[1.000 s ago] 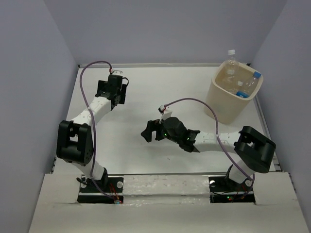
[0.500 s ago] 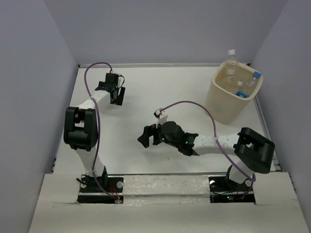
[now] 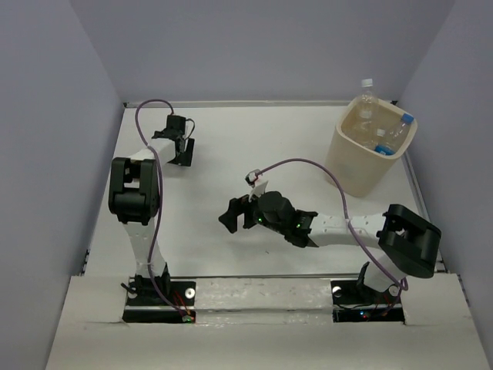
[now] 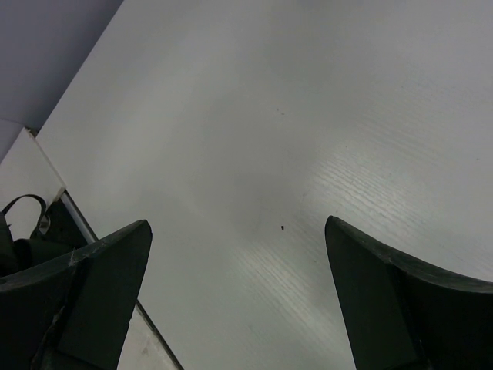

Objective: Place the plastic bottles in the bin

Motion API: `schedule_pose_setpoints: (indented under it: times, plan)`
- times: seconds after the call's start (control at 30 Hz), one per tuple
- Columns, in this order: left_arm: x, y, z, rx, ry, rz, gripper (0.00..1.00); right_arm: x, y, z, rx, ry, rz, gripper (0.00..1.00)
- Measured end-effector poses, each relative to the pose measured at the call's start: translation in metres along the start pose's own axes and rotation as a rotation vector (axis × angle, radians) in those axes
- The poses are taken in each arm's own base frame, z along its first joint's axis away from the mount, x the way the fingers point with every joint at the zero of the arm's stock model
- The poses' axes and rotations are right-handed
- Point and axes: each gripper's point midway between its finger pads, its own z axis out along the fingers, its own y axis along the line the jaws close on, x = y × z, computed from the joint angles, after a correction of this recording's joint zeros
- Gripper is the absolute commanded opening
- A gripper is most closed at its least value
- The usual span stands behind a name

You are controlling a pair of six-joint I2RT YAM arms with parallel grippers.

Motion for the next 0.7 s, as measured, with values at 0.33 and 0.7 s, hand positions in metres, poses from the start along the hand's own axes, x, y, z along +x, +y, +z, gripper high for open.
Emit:
schedule_pose_setpoints:
  times: [0.33,0.7]
  plan:
    - [-0.011,-0.005,0.007,0.034,0.009,-0.037,0.69,-0.022,0.004,-0.009,-0.001,-0.06,-0.029,0.99]
    - [-0.012,-0.026,-0.042,0.212,-0.038,-0.115,0.56,-0.07,-0.005,-0.044,0.041,-0.147,-0.044,0.85]
